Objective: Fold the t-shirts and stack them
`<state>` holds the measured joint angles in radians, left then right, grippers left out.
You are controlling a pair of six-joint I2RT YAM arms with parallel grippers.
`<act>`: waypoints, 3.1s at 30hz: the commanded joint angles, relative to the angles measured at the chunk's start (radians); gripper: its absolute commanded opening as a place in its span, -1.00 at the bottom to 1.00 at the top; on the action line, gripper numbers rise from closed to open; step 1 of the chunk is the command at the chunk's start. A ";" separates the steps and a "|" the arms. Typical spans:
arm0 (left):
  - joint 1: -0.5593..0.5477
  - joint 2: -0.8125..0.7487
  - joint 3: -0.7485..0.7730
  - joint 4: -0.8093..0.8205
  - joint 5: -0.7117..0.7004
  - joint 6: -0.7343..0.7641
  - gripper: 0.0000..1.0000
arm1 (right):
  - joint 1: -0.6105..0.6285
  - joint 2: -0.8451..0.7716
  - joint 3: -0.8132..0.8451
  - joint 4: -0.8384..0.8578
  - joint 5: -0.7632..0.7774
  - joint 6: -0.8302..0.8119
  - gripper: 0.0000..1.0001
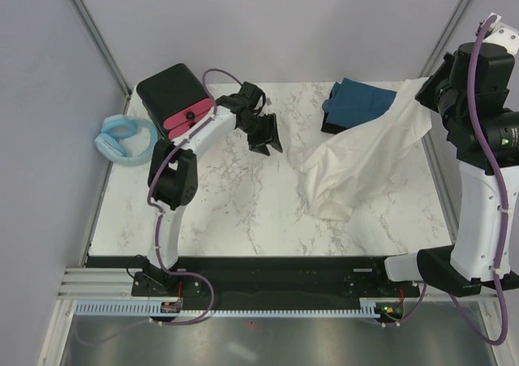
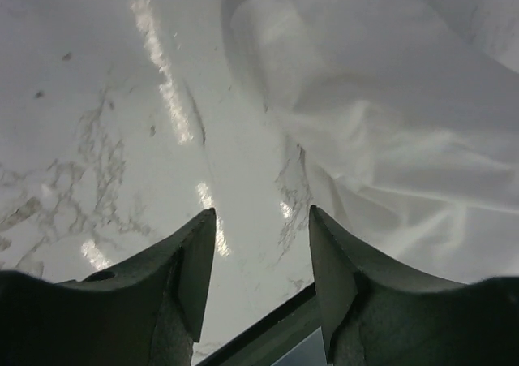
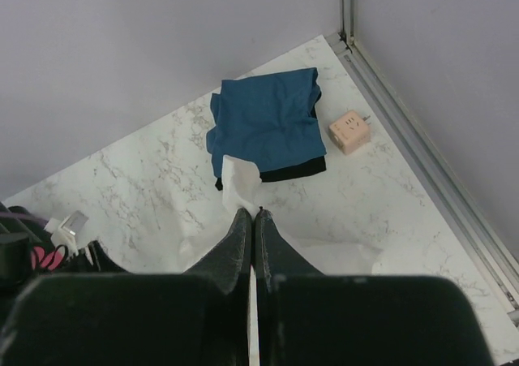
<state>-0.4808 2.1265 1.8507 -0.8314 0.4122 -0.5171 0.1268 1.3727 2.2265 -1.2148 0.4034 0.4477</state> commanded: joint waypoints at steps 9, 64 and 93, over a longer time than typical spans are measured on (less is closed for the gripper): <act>-0.038 0.308 0.357 0.011 0.120 -0.081 0.15 | -0.003 -0.115 -0.162 -0.040 -0.153 0.069 -1.00; 0.082 -0.217 -0.292 -0.123 -0.392 -0.066 -0.96 | -0.003 -0.186 -0.493 0.031 -0.296 0.114 -1.00; 0.200 -0.341 -0.481 -0.219 -0.405 0.089 -0.01 | -0.003 -0.083 -0.462 0.103 -0.374 0.054 -1.00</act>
<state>-0.2810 1.8370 1.3537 -1.0637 0.0235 -0.4618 0.1268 1.2881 1.7470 -1.1576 0.0395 0.5072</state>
